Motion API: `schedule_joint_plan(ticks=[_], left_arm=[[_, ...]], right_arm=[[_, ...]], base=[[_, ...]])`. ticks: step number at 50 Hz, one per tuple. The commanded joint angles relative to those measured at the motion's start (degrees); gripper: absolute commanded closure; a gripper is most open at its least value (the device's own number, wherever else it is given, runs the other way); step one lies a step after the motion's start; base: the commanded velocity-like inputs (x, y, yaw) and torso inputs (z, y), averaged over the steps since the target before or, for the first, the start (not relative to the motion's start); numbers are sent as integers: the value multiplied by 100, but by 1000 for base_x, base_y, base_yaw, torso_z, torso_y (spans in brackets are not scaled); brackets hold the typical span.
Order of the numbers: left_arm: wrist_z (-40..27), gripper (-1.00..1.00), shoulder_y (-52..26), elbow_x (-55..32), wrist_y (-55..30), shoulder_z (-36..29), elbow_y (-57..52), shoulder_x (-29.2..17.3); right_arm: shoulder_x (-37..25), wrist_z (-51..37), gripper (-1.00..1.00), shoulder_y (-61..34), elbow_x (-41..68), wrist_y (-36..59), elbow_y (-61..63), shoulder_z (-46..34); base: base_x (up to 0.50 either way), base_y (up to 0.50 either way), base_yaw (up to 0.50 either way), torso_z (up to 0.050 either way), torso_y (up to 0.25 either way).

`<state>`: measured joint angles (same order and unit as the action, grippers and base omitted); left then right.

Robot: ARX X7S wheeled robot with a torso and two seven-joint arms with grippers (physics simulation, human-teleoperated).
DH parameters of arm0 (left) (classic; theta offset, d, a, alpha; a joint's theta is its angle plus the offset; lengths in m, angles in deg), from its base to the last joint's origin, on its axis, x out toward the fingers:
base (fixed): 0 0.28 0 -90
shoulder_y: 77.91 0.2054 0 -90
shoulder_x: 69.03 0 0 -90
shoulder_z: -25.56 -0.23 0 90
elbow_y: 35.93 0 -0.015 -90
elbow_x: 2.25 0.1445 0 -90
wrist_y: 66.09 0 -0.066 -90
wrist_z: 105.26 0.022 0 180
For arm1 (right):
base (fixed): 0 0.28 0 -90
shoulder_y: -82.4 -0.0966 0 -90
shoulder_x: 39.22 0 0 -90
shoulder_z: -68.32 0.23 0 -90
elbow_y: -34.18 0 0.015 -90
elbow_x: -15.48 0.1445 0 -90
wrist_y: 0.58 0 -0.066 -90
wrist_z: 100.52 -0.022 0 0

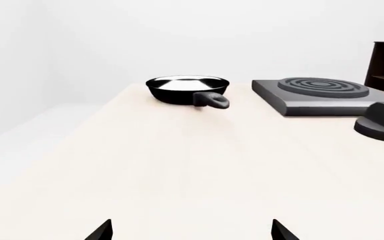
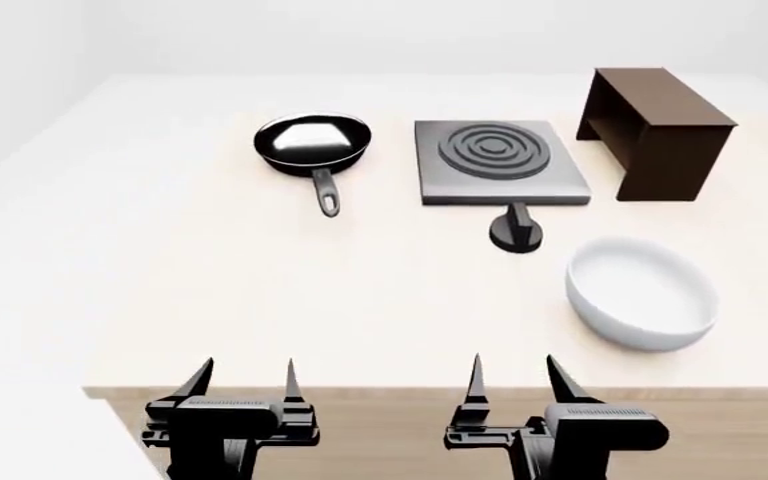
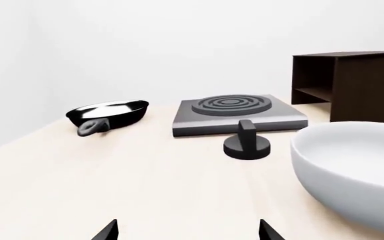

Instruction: Turn on the stove.

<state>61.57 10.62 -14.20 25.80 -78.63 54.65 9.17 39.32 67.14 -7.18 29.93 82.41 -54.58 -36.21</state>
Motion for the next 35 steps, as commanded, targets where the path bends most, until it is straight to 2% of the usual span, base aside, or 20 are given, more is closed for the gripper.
schedule_joint_plan(ticks=[1,35], left_arm=[[-34,-100,-6,-7,21,-30,8,-21],[-283,-100,-41,675,1348,-199,482,-70]], right_arm=[[-32,-25,-100,16,26,-11,42,-34],[-73,-79,-100,-25,72,-97,-3,-150]], base=[[90,0,0,0,0],[89,0,0,0,0]])
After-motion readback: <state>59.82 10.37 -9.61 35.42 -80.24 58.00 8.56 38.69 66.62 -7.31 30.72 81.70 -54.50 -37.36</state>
